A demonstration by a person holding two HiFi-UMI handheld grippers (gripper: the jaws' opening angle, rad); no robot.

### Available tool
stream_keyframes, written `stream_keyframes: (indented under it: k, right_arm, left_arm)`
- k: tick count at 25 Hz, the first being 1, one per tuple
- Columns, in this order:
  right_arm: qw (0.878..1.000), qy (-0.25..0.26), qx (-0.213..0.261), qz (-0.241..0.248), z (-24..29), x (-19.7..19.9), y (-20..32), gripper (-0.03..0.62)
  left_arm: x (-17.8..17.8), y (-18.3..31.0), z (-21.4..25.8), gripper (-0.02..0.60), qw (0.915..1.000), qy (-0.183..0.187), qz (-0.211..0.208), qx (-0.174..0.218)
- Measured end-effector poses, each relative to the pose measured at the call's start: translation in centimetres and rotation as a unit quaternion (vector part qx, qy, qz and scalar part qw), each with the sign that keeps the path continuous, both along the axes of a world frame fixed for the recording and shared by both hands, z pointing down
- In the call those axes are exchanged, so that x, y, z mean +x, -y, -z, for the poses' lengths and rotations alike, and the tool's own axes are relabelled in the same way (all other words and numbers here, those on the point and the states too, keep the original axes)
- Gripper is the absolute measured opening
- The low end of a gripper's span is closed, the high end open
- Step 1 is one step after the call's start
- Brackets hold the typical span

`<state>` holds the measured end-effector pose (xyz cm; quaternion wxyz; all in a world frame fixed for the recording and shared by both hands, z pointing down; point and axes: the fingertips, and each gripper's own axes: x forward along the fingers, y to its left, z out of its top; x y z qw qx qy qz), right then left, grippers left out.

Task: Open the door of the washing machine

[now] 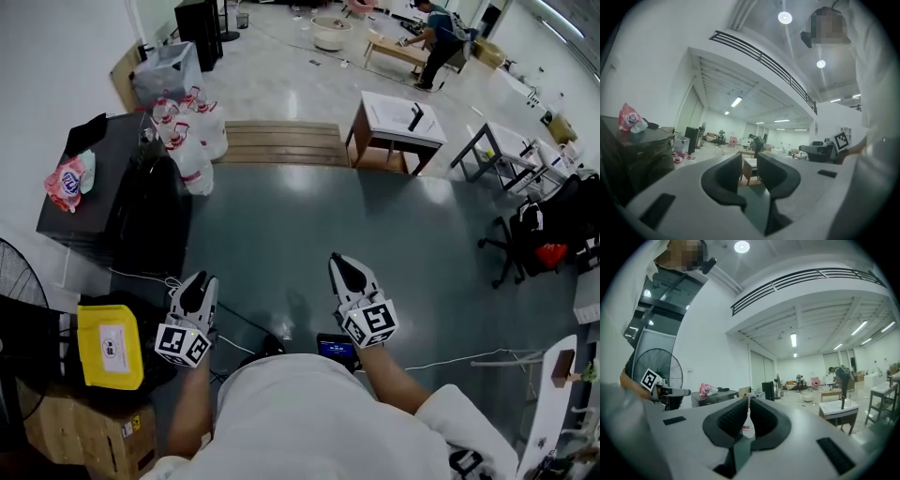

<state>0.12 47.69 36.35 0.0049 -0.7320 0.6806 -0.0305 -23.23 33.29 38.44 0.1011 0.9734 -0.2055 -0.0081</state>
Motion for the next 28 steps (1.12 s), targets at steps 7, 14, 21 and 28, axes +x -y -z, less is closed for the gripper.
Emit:
stream_keyframes:
  k: [7,14,21,28]
  right_arm:
    - [1.000,0.011,-0.018,0.009,-1.6,1.4,6.7,0.038]
    - [0.999,0.035,-0.029,-0.002,-4.3,9.6,13.7,0.038]
    - [0.997,0.035,-0.025,0.060,-3.5,18.4,25.7,0.038]
    - [0.989,0.015,-0.023,0.146,-3.5,23.5,36.9,0.038]
  left_arm:
    - [1.5,6.9,-1.5,0.103,0.9997,0.001,0.022,-0.011]
    - [5.7,13.8,-4.2,0.103,0.9986,0.015,0.042,-0.030]
    - [13.7,23.4,-3.5,0.103,0.9943,0.003,0.095,-0.047]
    - [16.2,30.5,-2.6,0.103,0.9835,0.002,0.178,-0.034]
